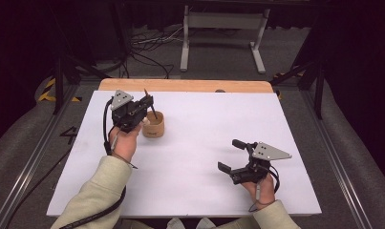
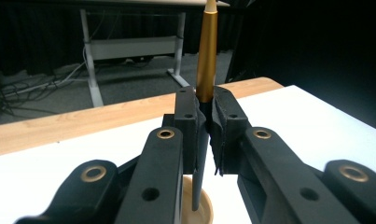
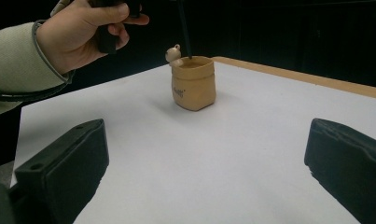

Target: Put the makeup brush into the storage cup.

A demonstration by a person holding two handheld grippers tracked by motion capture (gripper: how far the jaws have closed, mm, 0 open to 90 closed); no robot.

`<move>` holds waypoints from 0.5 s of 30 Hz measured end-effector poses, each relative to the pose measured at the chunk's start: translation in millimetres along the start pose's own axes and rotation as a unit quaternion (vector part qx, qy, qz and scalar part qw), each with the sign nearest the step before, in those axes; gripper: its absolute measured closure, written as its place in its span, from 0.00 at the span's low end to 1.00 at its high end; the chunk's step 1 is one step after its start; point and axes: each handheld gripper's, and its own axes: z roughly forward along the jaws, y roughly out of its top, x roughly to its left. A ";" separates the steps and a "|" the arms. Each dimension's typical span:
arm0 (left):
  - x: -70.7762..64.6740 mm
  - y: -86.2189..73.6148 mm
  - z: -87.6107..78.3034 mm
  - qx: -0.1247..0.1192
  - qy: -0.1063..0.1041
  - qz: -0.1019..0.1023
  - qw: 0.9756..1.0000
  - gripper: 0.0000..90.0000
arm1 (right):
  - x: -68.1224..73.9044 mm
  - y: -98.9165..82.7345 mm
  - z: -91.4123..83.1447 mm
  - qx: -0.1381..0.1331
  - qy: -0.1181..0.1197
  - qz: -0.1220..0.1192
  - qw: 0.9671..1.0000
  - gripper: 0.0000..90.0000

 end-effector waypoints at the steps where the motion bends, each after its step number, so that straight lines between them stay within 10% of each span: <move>1: 0.7 -0.9 0.4 0.002 0.000 -0.002 1.000 0.91 | 0.1 -0.1 0.2 0.000 0.000 0.000 1.000 0.00; 15: 8.6 -12.9 6.5 0.027 0.000 -0.012 1.000 0.91 | -0.7 -1.4 1.4 0.005 0.005 0.005 1.000 0.00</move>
